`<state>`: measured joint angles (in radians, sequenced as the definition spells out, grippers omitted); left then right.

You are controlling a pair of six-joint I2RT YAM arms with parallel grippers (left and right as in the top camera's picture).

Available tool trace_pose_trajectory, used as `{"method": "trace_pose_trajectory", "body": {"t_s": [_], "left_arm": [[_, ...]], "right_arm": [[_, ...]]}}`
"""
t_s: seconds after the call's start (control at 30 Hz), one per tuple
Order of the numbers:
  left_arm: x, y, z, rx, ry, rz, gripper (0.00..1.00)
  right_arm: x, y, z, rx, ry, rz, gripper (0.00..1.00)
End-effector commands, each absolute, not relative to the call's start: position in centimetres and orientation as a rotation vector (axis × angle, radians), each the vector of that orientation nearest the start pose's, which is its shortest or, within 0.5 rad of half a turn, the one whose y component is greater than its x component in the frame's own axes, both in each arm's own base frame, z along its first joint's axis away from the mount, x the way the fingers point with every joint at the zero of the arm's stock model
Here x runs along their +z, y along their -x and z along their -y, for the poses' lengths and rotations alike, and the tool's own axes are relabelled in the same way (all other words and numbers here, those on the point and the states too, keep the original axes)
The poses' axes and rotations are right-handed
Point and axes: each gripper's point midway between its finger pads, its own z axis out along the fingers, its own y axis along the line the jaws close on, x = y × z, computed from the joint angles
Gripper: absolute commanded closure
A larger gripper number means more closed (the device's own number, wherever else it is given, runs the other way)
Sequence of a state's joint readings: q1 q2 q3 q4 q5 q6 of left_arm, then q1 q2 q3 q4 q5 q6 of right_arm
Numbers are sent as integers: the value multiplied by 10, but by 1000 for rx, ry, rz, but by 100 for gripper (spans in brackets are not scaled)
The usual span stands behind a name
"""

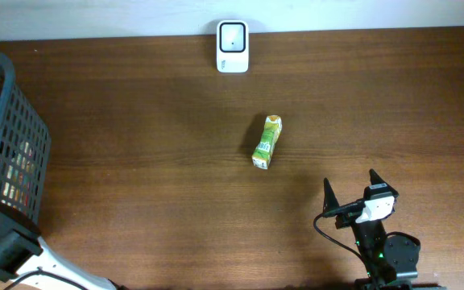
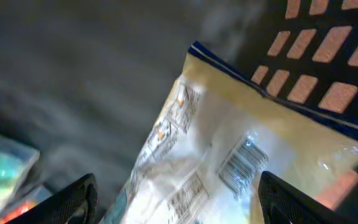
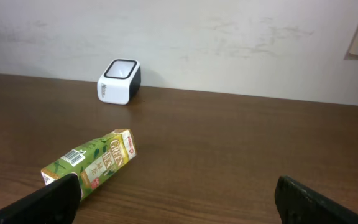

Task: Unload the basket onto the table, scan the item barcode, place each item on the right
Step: 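Reach the left gripper into the basket and grasp the white snack bag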

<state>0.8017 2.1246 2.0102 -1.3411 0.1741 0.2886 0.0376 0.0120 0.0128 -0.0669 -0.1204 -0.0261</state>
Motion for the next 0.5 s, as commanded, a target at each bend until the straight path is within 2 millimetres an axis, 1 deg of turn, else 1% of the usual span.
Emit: {"method": "trace_pose_trajectory", "body": {"t_s": [0.0,0.1,0.17,0.2,0.23,0.3,0.33,0.37,0.4,0.47], "left_arm": [[108,-323,-287,-164,710,-2890,19],[98,-314,-297,-65,726,-2932,21],[98,-312,-304,-12,731,-2936,19],[98,-309,-310,46,780,-2935,18],[98,-303,-322,150,891,-2922,18],[101,-292,-337,302,1052,-2886,20],[101,-292,-340,326,1078,-2872,21],[102,-295,-343,337,1075,-2850,25],[103,-297,-345,342,1071,-2842,25],[110,-308,-349,362,1048,-2804,25]], "right_arm": [[158,-244,-32,113,149,-1634,1],[158,-244,-32,113,149,-1634,1],[158,-244,-32,113,149,-1634,1],[158,-244,-32,113,149,-1634,1],[158,-244,-32,113,149,-1634,1],[158,-244,-32,113,149,-1634,1],[158,-244,-32,113,149,-1634,1],[158,-244,-32,113,149,-1634,1],[158,-244,-32,113,149,-1634,1],[158,-244,-32,113,149,-1634,1]]}}
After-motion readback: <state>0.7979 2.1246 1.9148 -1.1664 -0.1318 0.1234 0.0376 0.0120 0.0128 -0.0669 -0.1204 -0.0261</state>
